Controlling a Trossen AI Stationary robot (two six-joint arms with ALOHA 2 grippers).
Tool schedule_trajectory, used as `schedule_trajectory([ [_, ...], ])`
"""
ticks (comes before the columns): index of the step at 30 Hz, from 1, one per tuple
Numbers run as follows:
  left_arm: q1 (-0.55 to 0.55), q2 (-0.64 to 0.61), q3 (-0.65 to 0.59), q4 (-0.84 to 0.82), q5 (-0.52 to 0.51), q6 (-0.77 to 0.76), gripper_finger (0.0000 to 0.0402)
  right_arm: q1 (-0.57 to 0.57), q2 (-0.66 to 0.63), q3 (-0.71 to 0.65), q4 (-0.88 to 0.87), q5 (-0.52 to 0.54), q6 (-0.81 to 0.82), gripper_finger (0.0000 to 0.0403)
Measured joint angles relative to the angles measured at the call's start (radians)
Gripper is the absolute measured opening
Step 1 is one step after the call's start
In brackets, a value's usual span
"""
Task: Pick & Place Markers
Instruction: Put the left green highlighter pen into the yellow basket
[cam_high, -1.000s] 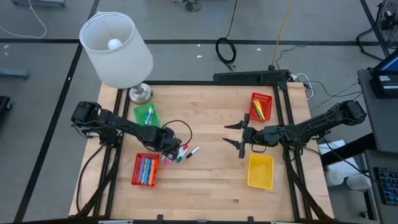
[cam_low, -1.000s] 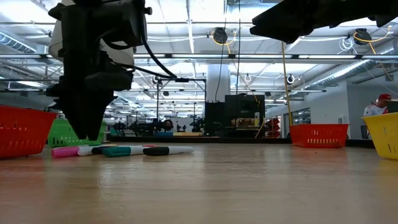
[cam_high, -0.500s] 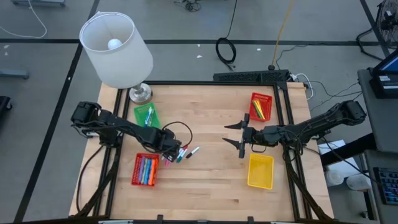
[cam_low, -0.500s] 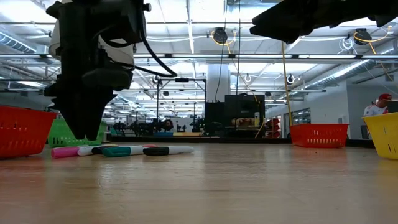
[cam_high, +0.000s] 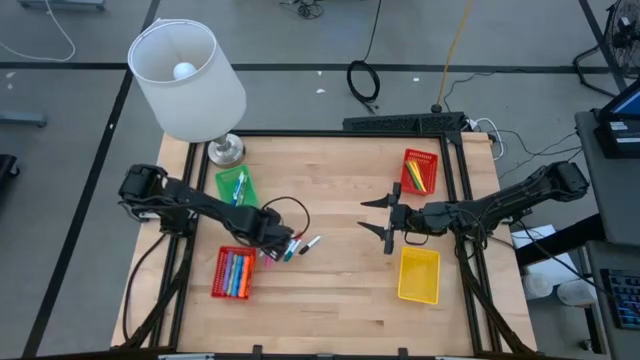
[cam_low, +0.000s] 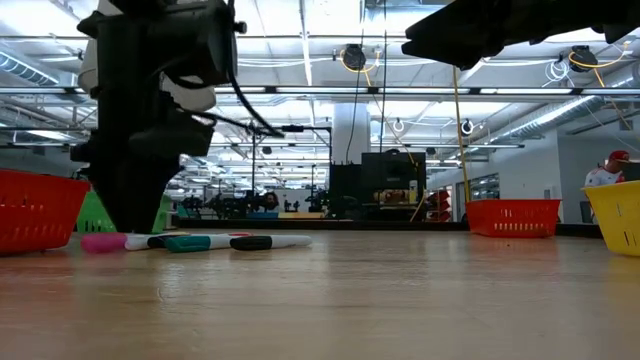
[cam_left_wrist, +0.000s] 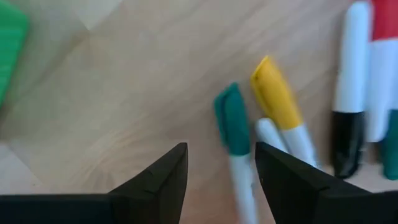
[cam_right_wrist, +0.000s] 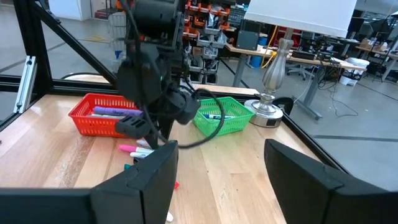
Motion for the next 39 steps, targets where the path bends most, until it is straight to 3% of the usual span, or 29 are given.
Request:
schedule_trajectory([
  [6,0.007,0.064,0.006,0.017,0.019,0.012,0.0195,0.000,0.000,0.000,0.000,0.000,0.000,0.0226],
  [18,0.007,0.066,0.002,0.050,0.059,0.017,0.0190,0.000,0.000,0.000,0.000,-0.001,0.000,0.0225],
  [22,0.007,0.067,0.002,0.051,0.072,0.000,0.0152,0.000,0.000,0.000,0.000,-0.002,0.000,0.0224],
  [30,0.006,0.067,0.002,0.055,0.083,-0.012,0.0033,0.000,0.000,0.000,0.000,-0.002,0.000,0.0224],
  [39,0.007,0.046,0.002,0.063,0.071,0.037,0.0033,0.000,0.000,0.000,0.000,-0.002,0.000,0.0224],
])
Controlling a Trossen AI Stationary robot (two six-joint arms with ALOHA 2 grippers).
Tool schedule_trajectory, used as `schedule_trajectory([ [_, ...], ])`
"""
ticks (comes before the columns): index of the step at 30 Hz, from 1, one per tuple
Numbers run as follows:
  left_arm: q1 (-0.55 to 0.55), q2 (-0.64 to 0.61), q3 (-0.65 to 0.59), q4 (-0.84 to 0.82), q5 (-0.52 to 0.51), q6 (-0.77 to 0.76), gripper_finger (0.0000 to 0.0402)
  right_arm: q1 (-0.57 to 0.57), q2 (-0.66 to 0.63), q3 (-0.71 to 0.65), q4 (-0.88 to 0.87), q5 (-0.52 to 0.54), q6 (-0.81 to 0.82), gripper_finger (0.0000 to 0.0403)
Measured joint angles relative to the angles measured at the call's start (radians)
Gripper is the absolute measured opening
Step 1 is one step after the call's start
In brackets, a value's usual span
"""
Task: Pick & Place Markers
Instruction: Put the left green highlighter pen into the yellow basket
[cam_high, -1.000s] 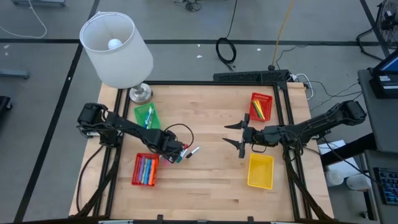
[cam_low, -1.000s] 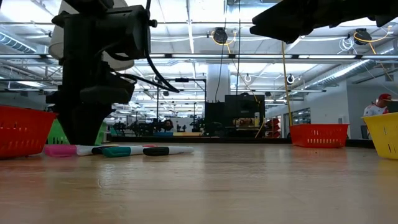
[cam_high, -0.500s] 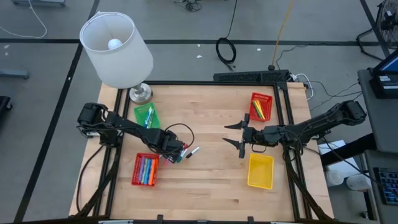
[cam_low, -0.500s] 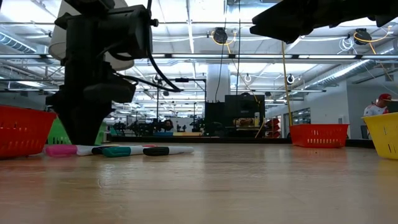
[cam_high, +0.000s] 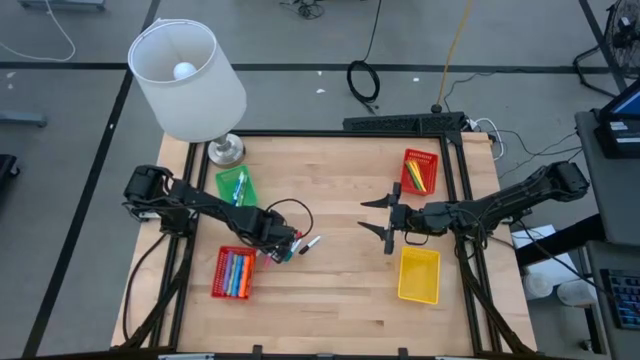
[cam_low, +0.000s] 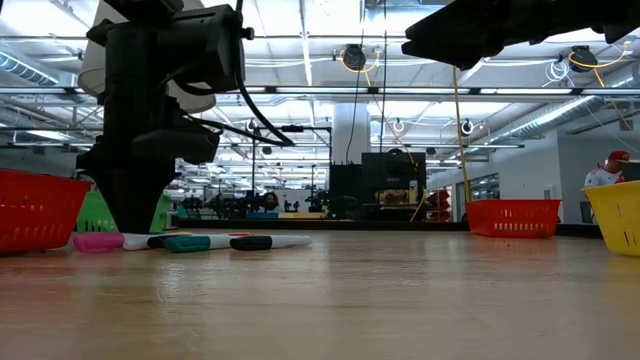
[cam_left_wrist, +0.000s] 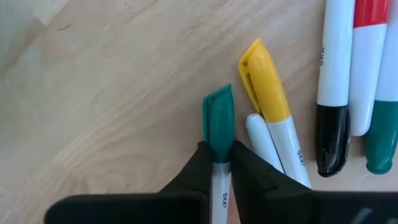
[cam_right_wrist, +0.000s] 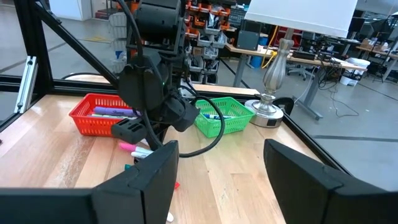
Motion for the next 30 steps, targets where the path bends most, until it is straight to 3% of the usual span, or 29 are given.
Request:
schedule_trajectory([
  [12,-0.002,-0.314,-0.005,0.063,-0.209,0.100,0.0033,0.000,0.000,0.000,0.000,0.001,0.000,0.0224],
  [18,-0.031,-0.431,-0.004,0.399,-0.377,0.481,0.0033,0.000,0.000,0.000,0.000,0.001,0.007,0.0224],
  [24,-0.060,-0.411,-0.001,0.822,-0.348,0.962,0.0033,0.000,0.007,0.000,0.024,0.000,0.008,0.0224],
  [30,-0.050,-0.357,-0.001,1.059,-0.220,1.054,0.0033,0.000,0.080,0.000,0.163,-0.091,-0.015,0.0224],
])
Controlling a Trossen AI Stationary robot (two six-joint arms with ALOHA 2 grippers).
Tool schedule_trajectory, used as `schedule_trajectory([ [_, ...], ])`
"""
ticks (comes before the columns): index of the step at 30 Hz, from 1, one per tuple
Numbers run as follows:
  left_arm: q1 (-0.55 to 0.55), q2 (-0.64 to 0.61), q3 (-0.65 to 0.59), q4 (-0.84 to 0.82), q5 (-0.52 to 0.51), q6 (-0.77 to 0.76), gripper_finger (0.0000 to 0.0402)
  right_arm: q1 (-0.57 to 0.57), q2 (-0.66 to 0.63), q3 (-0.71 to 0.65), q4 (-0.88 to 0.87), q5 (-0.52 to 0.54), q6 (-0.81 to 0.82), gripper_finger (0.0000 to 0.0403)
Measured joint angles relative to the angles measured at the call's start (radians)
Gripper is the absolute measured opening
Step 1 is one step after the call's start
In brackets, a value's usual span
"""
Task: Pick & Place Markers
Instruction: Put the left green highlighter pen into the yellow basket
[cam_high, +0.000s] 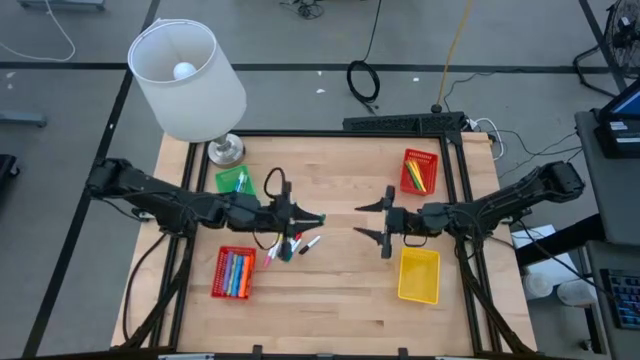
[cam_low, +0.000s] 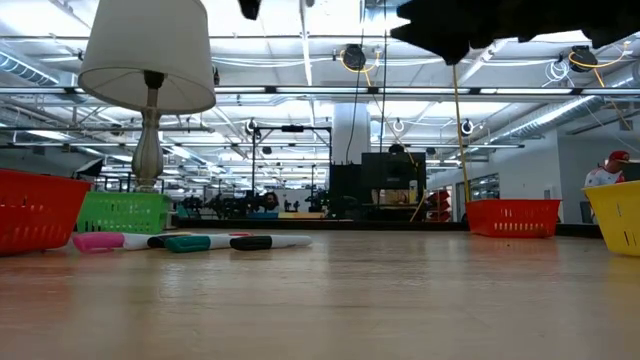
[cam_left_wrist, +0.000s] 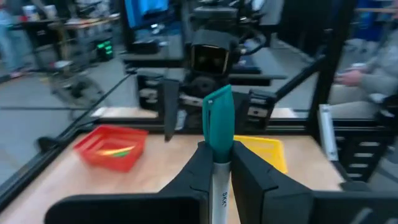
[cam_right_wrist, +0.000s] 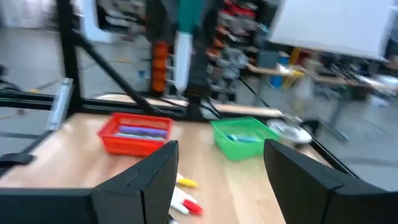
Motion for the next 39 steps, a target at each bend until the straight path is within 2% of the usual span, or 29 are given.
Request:
schedule_trajectory([
  [9,0.011,0.123,0.000,0.165,0.123,0.072,0.0033,-0.009,0.153,0.000,0.280,-0.053,-0.073,0.0224],
  [12,0.028,0.133,-0.001,0.172,0.164,0.083,0.0033,-0.031,0.207,0.010,0.356,-0.143,-0.067,0.0224],
  [14,0.040,0.133,-0.001,0.174,0.178,0.080,0.0033,-0.042,0.236,0.032,0.362,-0.189,-0.053,0.0224],
  [19,0.068,0.134,-0.001,0.171,0.253,0.071,0.0033,-0.057,0.322,0.106,0.343,-0.212,-0.055,0.0224],
  [22,0.075,0.134,-0.001,0.161,0.274,0.070,0.0033,-0.067,0.365,0.145,0.341,-0.273,-0.055,0.0224],
  [30,0.077,0.134,-0.001,0.147,0.321,0.068,0.0034,-0.073,0.370,0.166,0.323,-0.276,-0.056,0.0221],
  [34,0.077,0.134,-0.001,0.140,0.320,0.068,0.0034,-0.072,0.366,0.166,0.327,-0.278,-0.053,0.0193],
  [39,0.078,0.134,-0.001,0.129,0.317,0.060,0.0035,-0.075,0.367,0.166,0.324,-0.306,-0.052,0.0122],
])
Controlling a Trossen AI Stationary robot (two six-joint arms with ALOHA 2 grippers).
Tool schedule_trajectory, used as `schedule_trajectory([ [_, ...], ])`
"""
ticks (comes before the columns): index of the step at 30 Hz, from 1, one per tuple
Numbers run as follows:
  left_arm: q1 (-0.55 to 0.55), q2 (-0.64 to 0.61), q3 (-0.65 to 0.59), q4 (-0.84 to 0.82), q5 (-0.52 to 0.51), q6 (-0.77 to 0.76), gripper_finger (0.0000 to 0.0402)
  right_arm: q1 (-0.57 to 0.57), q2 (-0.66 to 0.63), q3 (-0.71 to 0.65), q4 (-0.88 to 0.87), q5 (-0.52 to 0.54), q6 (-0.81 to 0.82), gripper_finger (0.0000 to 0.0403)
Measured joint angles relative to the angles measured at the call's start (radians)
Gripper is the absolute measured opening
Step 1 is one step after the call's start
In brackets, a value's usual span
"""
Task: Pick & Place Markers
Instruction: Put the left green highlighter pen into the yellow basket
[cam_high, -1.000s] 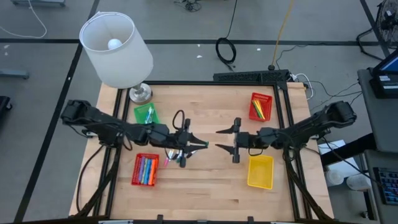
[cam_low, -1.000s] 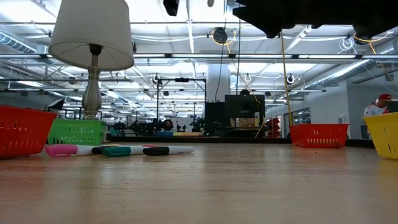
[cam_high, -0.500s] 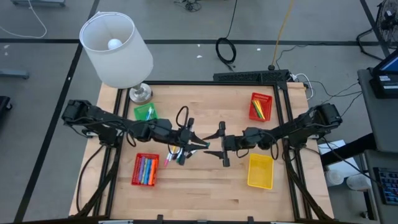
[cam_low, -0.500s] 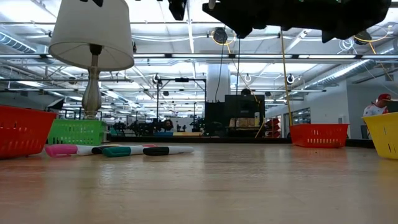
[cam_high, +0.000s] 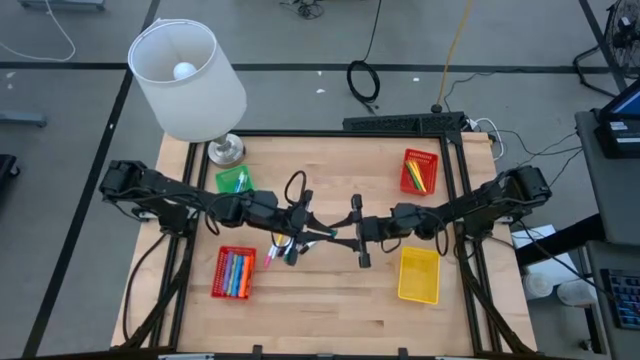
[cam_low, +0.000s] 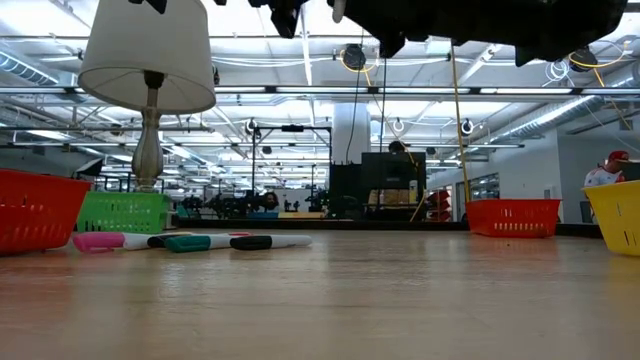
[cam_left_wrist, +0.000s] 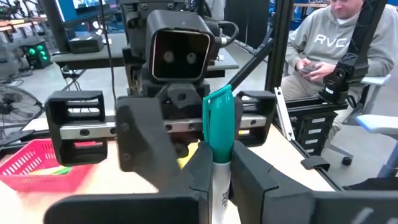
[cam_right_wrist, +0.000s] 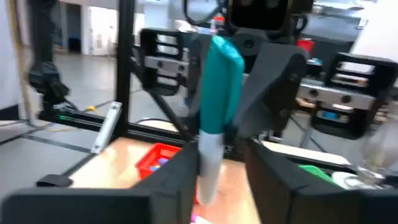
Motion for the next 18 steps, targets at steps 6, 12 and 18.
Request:
schedule_trajectory([
  [6,-0.001,0.000,0.000,0.001,0.004,0.000,0.0035,-0.006,0.000,0.000,-0.003,-0.076,0.011,0.0023],
  [12,-0.001,0.000,0.000,0.000,0.004,0.008,0.0035,-0.006,0.000,0.000,-0.008,-0.104,-0.017,0.0021],
  [18,-0.002,0.000,0.000,0.002,0.003,0.038,0.0040,-0.002,-0.001,0.000,-0.034,-0.113,-0.031,0.0021],
])
